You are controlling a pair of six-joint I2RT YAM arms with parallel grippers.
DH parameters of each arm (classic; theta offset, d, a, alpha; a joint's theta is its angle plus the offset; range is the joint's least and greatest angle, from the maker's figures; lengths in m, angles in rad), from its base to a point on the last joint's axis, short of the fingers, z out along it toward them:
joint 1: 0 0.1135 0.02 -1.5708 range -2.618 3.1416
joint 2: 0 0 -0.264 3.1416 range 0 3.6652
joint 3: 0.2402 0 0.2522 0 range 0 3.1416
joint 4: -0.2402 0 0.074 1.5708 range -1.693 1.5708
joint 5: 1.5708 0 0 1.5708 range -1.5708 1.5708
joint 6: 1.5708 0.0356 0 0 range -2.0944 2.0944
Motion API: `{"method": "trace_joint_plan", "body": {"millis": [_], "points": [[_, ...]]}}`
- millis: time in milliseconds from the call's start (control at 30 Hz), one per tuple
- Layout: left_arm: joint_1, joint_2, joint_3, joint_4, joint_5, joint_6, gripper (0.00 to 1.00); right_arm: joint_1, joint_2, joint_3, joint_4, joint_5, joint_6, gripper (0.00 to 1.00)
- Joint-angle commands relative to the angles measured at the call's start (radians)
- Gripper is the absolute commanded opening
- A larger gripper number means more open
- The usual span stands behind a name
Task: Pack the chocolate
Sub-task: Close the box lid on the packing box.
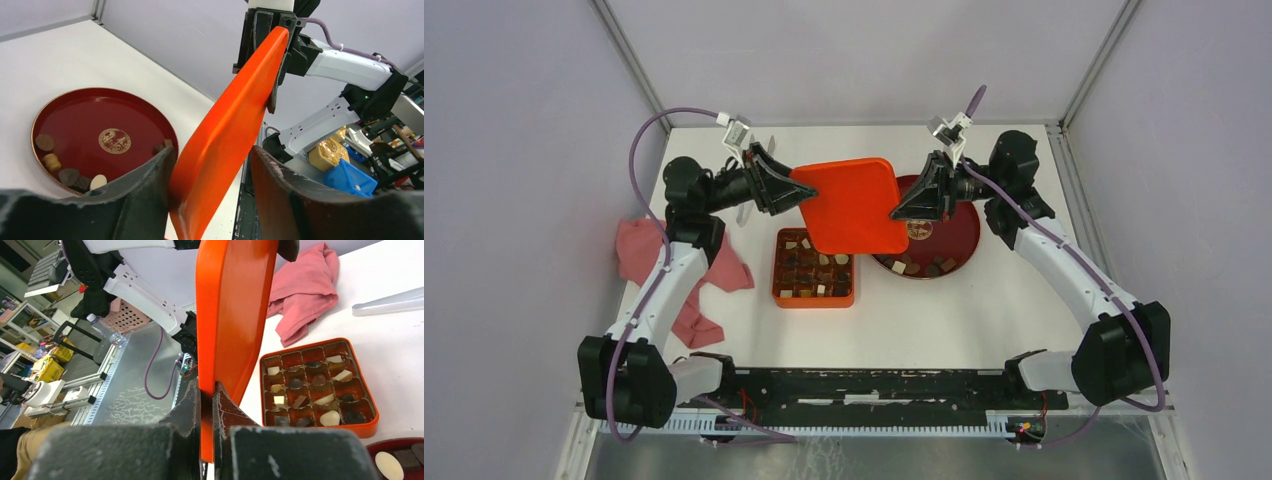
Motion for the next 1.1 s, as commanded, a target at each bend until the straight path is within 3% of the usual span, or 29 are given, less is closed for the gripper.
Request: {"method": "trace_joint_plan", "body": {"millis": [0, 67, 133, 233, 267, 400, 467, 533, 667, 867, 967, 1067], "points": [[-0.019, 0.028, 0.057, 0.103, 0.078, -0.033, 0.55, 0.005, -0.032, 0.060, 0.087, -0.019, 0.049, 0.00], [-0.035, 0.031, 0.061, 0.126, 0.097, -0.051, 0.38, 0.006, -0.030, 0.066, 0.088, -0.021, 0.053, 0.00], [-0.044, 0.020, 0.066, 0.128, 0.114, -0.053, 0.05, 0.006, -0.026, 0.070, 0.090, -0.021, 0.052, 0.00], [-0.044, -0.015, 0.063, 0.122, 0.127, -0.058, 0.02, 0.005, -0.012, 0.076, 0.072, -0.020, 0.031, 0.00], [-0.044, -0.027, 0.065, 0.112, 0.124, -0.056, 0.02, 0.005, -0.006, 0.082, 0.044, -0.018, 0.007, 0.04], [-0.044, -0.058, 0.092, 0.008, 0.050, -0.032, 0.02, 0.006, 0.025, 0.177, -0.317, 0.045, -0.320, 0.51], [-0.043, -0.073, 0.092, 0.007, 0.000, -0.050, 0.02, 0.016, 0.035, 0.220, -0.497, 0.105, -0.482, 0.64], [-0.044, -0.085, 0.079, 0.049, -0.050, -0.096, 0.02, 0.030, 0.028, 0.207, -0.523, 0.130, -0.533, 0.68], [-0.048, -0.078, 0.053, 0.191, -0.073, -0.230, 0.02, 0.061, 0.005, 0.133, -0.412, 0.136, -0.484, 0.62], [-0.046, -0.075, 0.034, 0.342, -0.048, -0.357, 0.02, 0.065, -0.027, 0.073, -0.131, 0.064, -0.221, 0.18], [-0.046, -0.037, 0.016, 0.587, -0.033, -0.577, 0.02, 0.038, -0.026, 0.046, -0.024, 0.034, -0.117, 0.05], [-0.045, 0.082, 0.017, 1.017, -0.066, -0.936, 0.02, 0.018, -0.015, 0.021, 0.055, 0.012, -0.055, 0.01]]}}
